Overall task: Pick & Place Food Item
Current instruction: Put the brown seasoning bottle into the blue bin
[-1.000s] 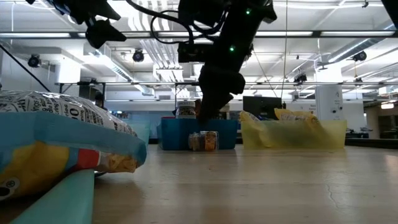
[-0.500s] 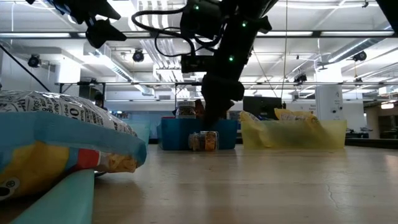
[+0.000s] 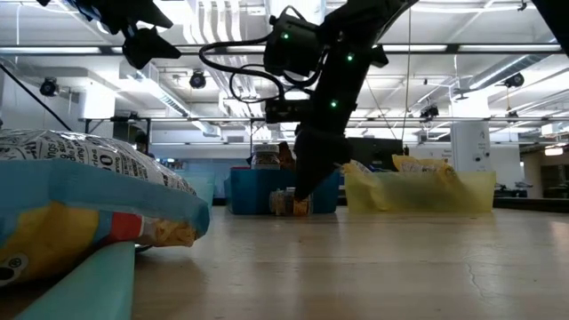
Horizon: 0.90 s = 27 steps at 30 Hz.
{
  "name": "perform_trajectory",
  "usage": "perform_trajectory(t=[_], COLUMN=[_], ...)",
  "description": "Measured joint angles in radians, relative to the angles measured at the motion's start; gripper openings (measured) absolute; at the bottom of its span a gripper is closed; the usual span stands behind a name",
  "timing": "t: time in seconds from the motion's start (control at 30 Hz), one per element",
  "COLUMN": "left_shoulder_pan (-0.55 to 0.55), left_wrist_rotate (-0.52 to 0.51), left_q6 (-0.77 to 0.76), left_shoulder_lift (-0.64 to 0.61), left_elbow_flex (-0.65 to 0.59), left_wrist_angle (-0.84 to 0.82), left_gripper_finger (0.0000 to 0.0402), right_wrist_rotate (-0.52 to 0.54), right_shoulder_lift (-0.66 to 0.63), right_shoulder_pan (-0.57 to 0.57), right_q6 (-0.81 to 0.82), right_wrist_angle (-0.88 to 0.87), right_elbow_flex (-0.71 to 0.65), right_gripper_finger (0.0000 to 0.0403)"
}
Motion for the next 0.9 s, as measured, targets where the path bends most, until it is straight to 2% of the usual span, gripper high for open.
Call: perform_trajectory(t=[0.27, 0.63, 0.9], left_shoulder_pan=[0.0, 0.0, 0.0], left_wrist_rotate=[0.0, 0.0, -0.007], left_q6=[0.0, 0.003, 0.003], left_shoulder_lift=[0.0, 0.0, 0.0], left_elbow_flex=[0.0, 0.0, 0.0], left_wrist_angle=[0.0, 0.0, 0.0], left_gripper_finger=[0.0289, 0.0289, 0.0289], right_wrist_rotate=[-0.007, -0.021, -0.011], right_shoulder_lift=[0.005, 0.073, 0.069], right_shoulder_pan=[-0.009, -0.009, -0.008], right_q6=[-0.022, -0.04, -0.038], right_wrist_angle=[0.06, 0.069, 0.062], right_elbow_flex=[-0.01, -0.007, 0.001], right_gripper_finger=[0.0261, 0.0258, 0.0189])
